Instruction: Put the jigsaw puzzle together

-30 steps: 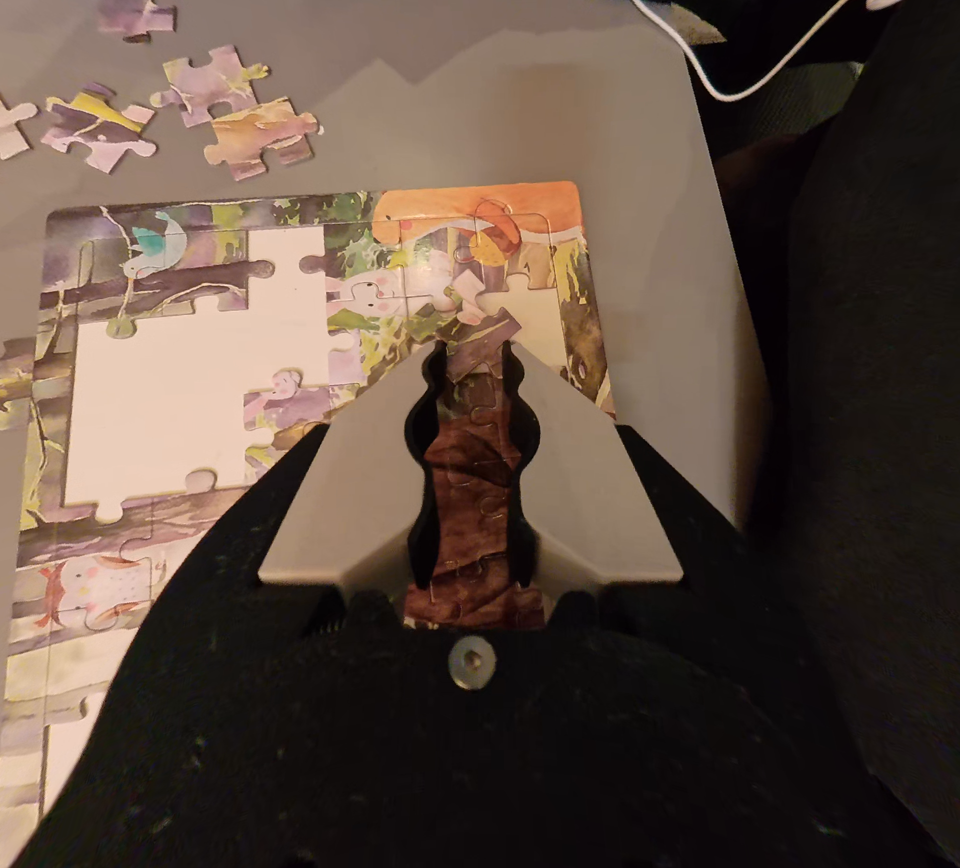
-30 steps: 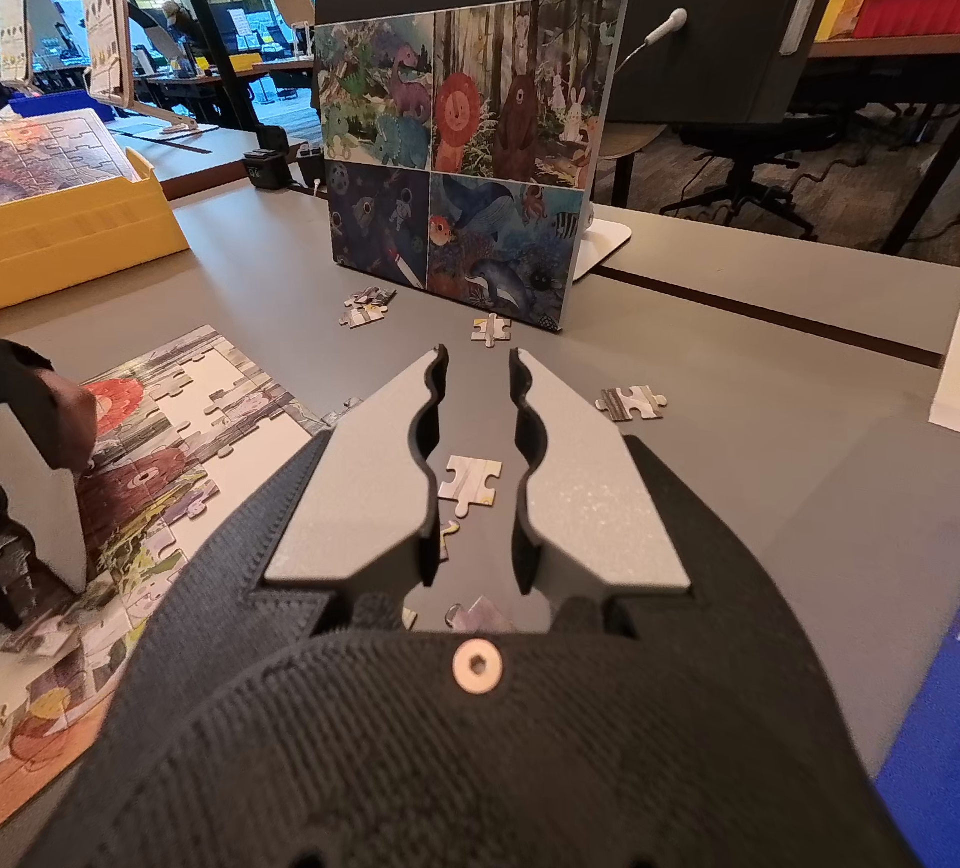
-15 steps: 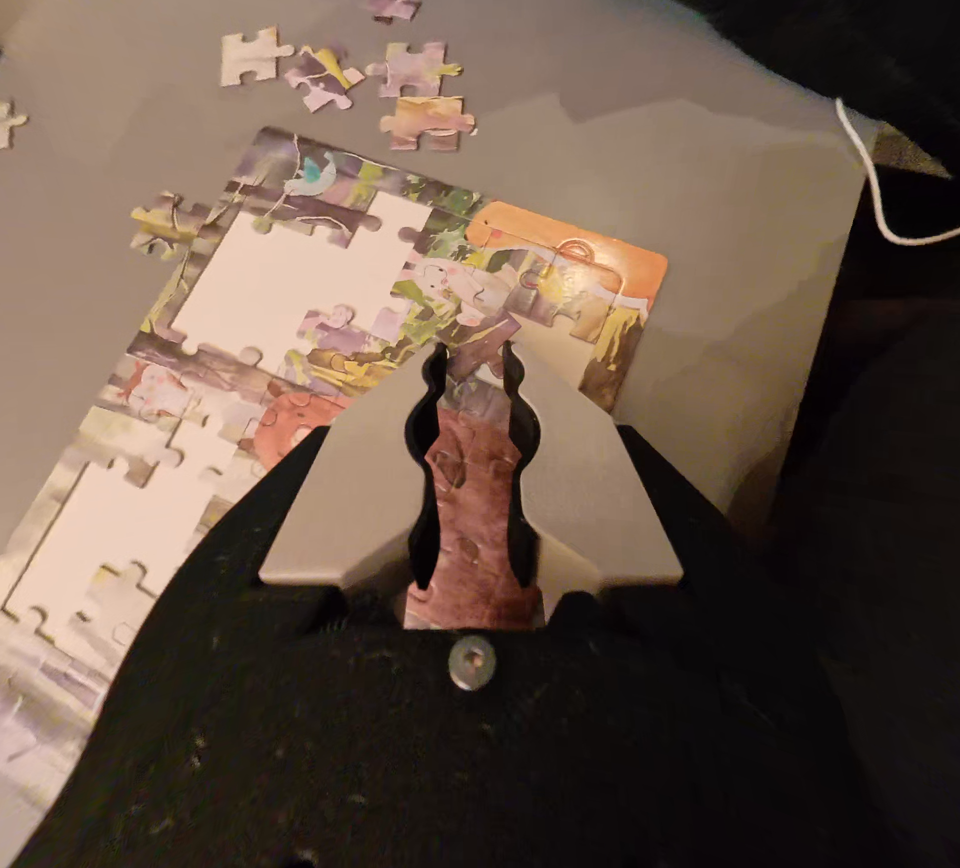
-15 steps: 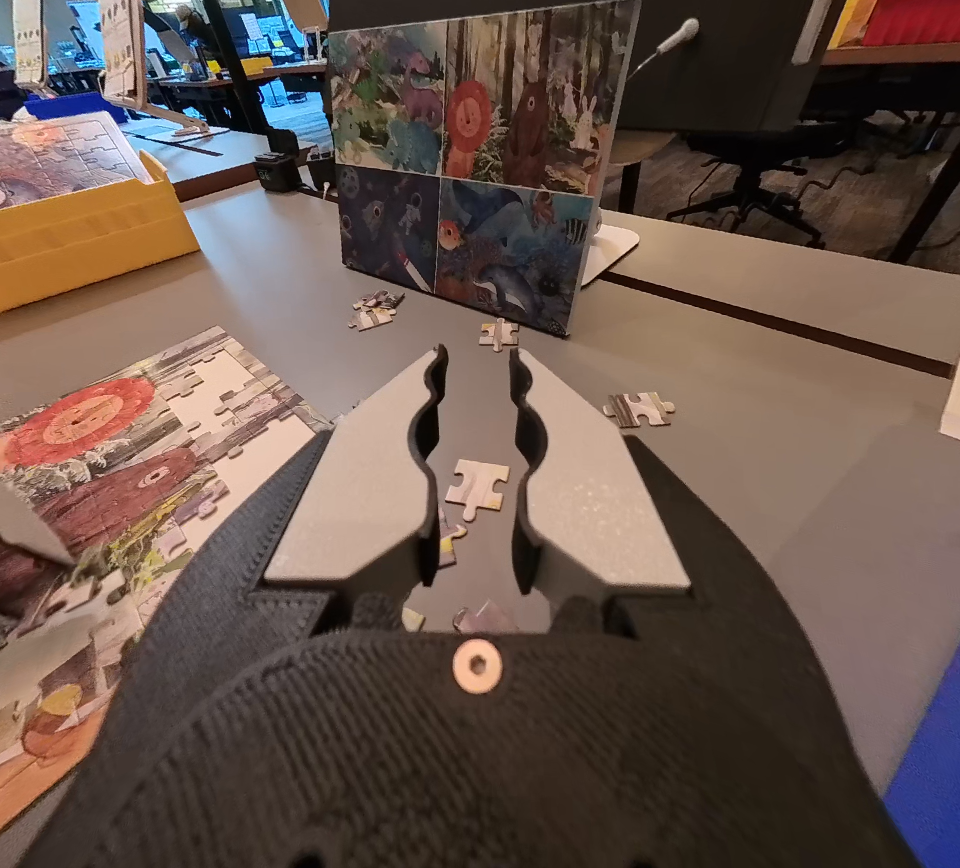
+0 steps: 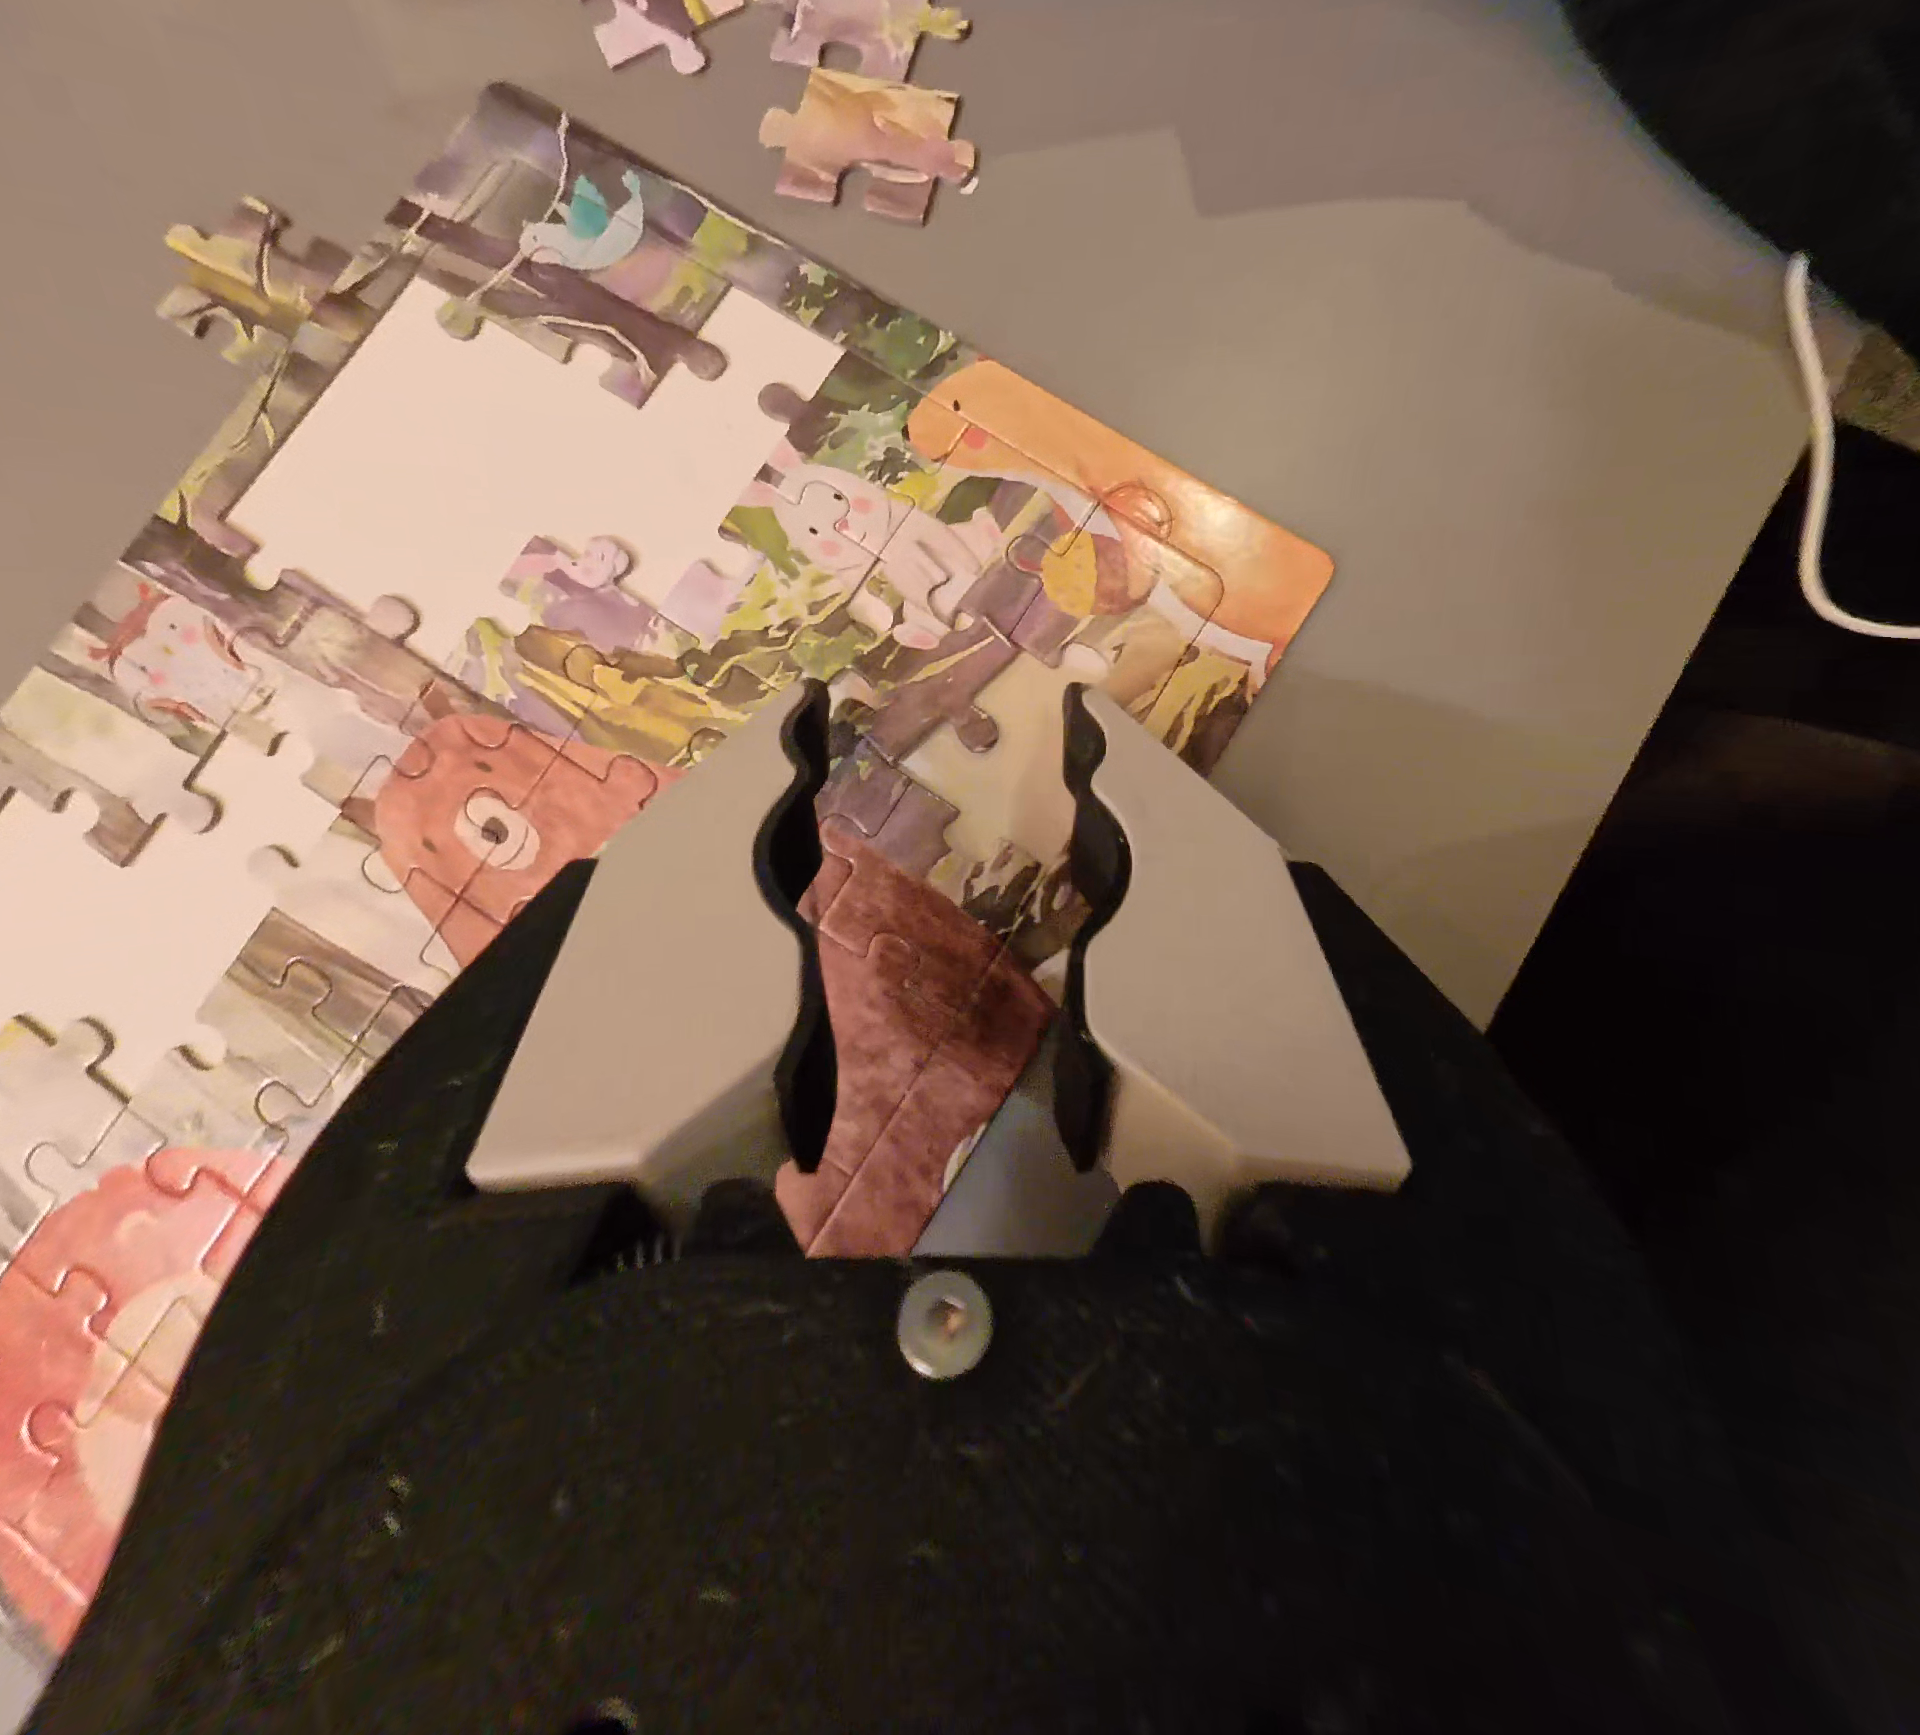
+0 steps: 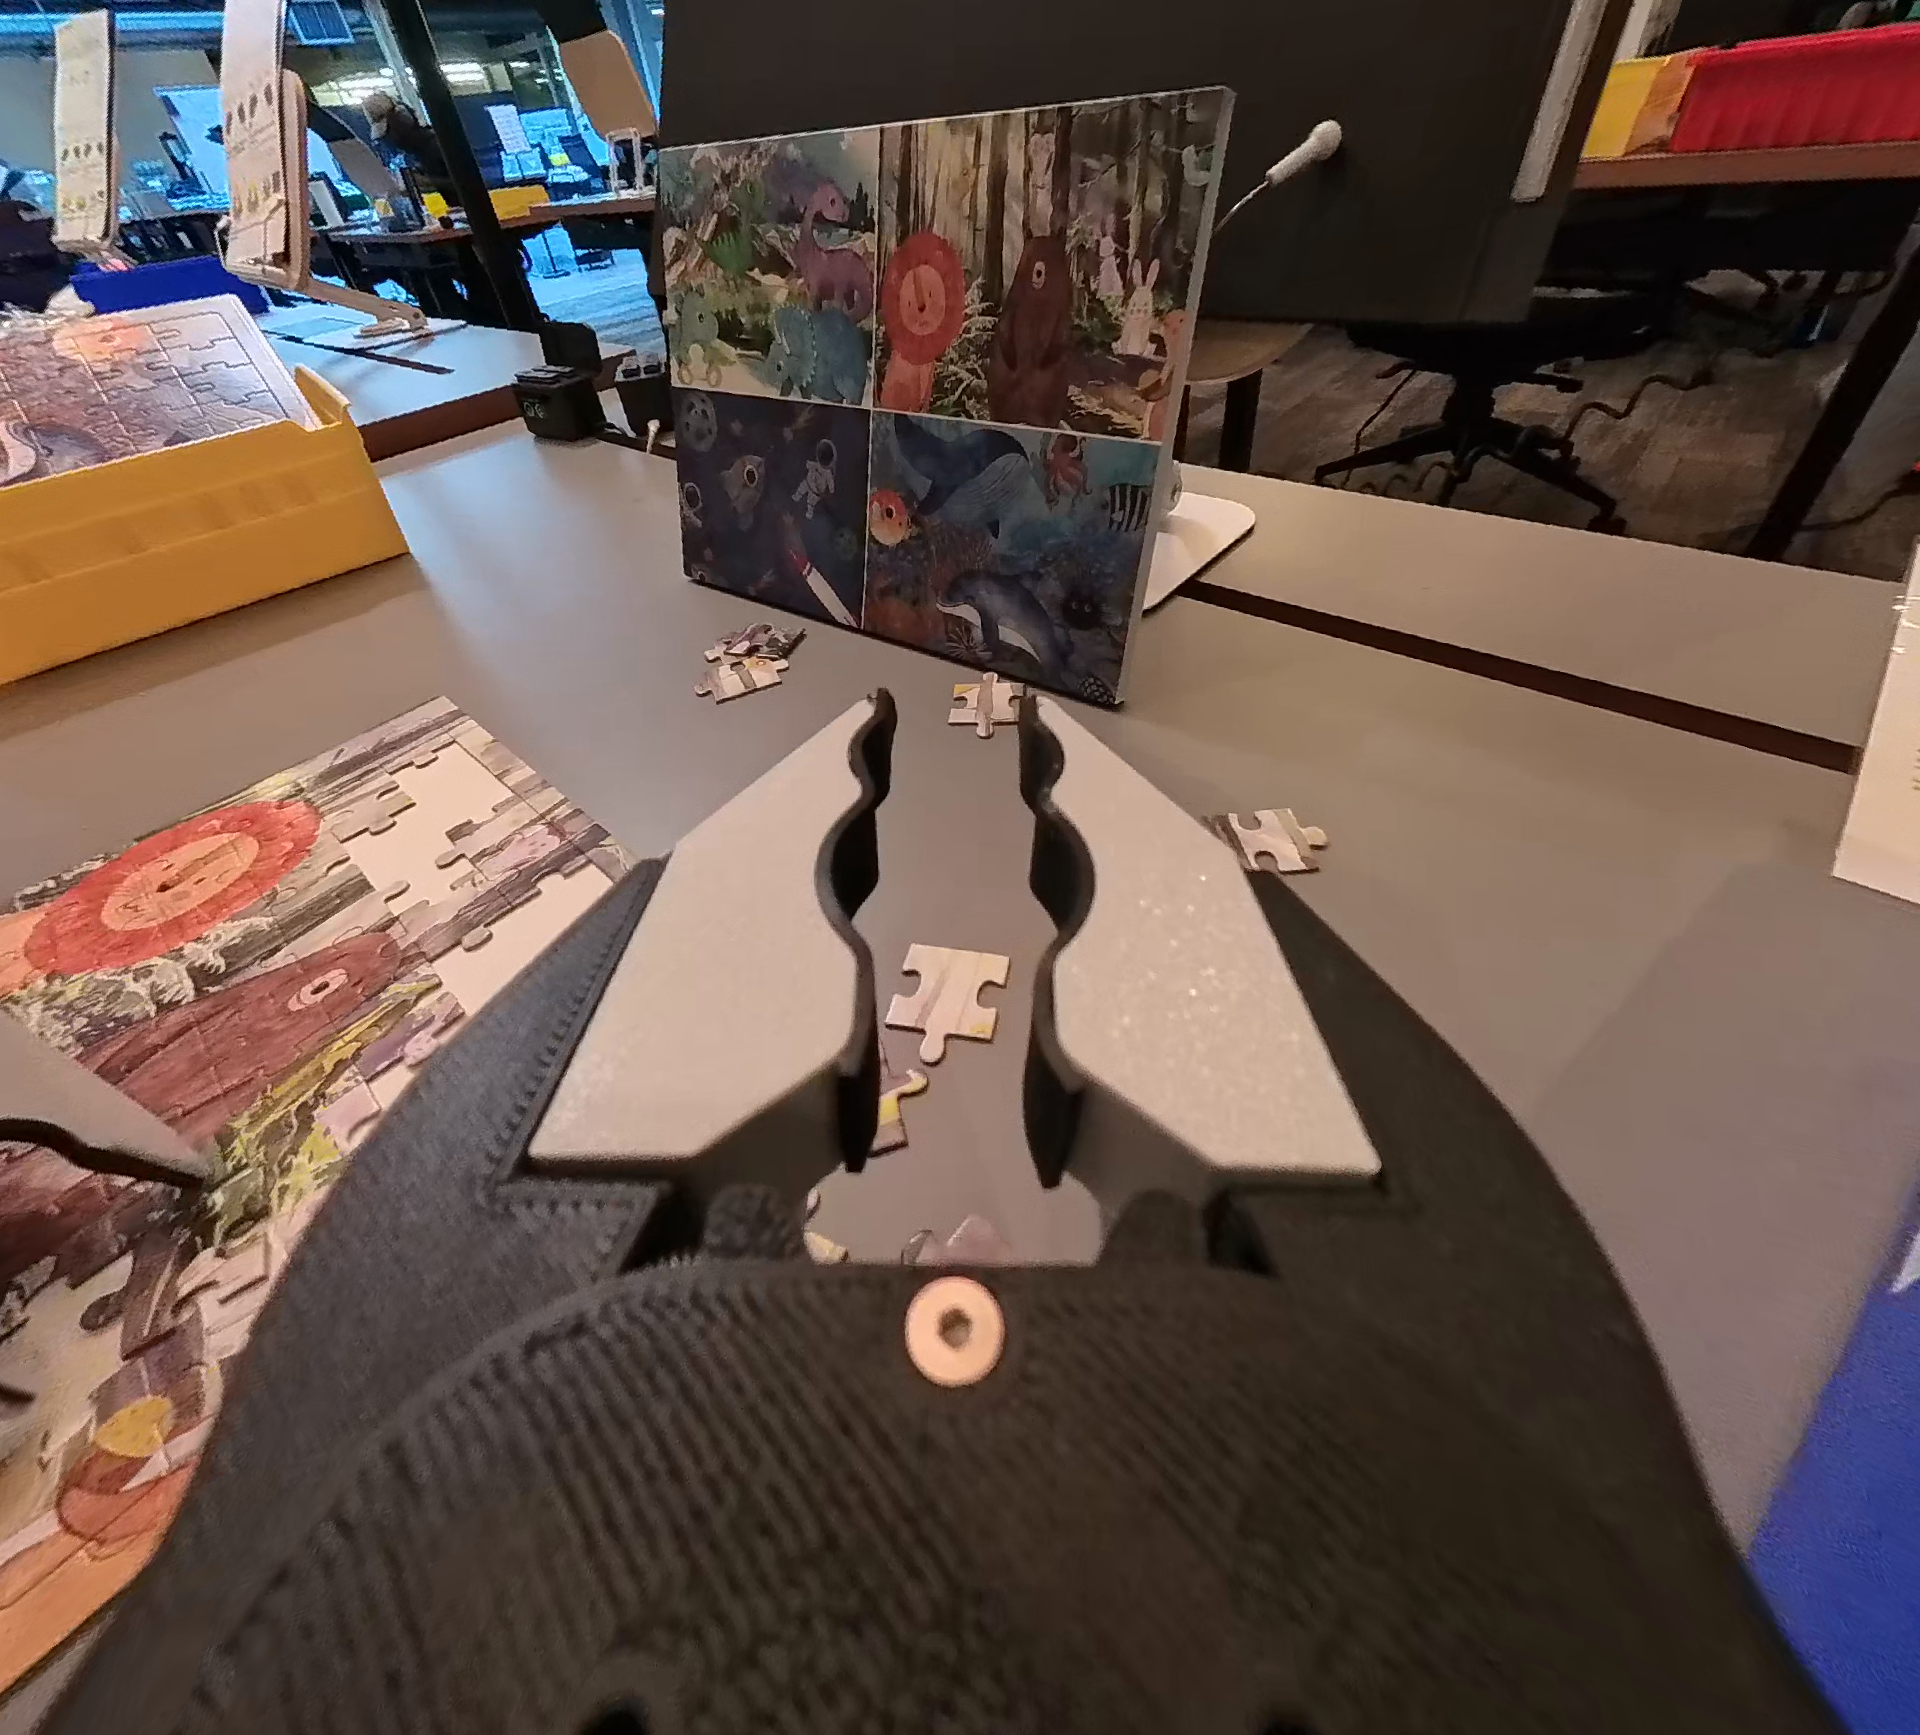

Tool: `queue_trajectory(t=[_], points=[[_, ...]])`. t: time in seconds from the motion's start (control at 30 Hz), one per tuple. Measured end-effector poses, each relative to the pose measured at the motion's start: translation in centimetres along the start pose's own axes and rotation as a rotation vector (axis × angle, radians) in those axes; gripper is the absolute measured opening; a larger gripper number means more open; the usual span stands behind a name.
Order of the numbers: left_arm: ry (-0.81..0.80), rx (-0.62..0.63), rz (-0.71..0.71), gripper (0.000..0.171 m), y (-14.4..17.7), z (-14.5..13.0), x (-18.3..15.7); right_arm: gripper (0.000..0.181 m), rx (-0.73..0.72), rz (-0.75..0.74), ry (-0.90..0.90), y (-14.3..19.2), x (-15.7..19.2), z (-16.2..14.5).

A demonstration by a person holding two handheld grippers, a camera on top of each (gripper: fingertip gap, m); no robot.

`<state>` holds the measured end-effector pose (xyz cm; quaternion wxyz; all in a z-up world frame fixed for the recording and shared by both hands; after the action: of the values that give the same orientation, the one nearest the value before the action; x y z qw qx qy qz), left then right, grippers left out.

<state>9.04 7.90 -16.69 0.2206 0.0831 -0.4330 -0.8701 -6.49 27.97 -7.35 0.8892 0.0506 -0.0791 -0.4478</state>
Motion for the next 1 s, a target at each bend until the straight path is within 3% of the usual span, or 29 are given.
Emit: queue_trajectory(t=[0.2, 0.4, 0.57, 1.0], points=[[-0.116, -0.072, -0.009, 0.054, -0.1, 0.6, 1.2, 0.023, 0.005, 0.001, 0.007, 0.0, 0.1, 0.0], [-0.200, -0.018, -0.098, 0.053, -1.1, 0.6, 1.5, 0.023, 0.023, -0.008, -0.006, -0.3, -0.3, -0.5], [-0.182, 0.004, -0.111, 0.039, -1.0, 0.5, 1.6, 0.023, 0.028, -0.009, -0.006, -0.3, -0.4, -0.6], [-0.107, 0.035, -0.024, 0.037, -0.8, 0.5, 1.6, 0.023, 0.037, -0.007, -0.010, -0.4, -0.5, -0.8]])
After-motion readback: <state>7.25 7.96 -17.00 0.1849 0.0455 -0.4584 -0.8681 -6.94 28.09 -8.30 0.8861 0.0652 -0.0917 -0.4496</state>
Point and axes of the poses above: each gripper's, where its closed fingertips meet, y back along the fingers, z out of its top, x = y × z across the jaws, the point moved 5 cm from there along y, back along the fingers, and after that the axes turned 3 degrees about x, right-handed, at the moved point
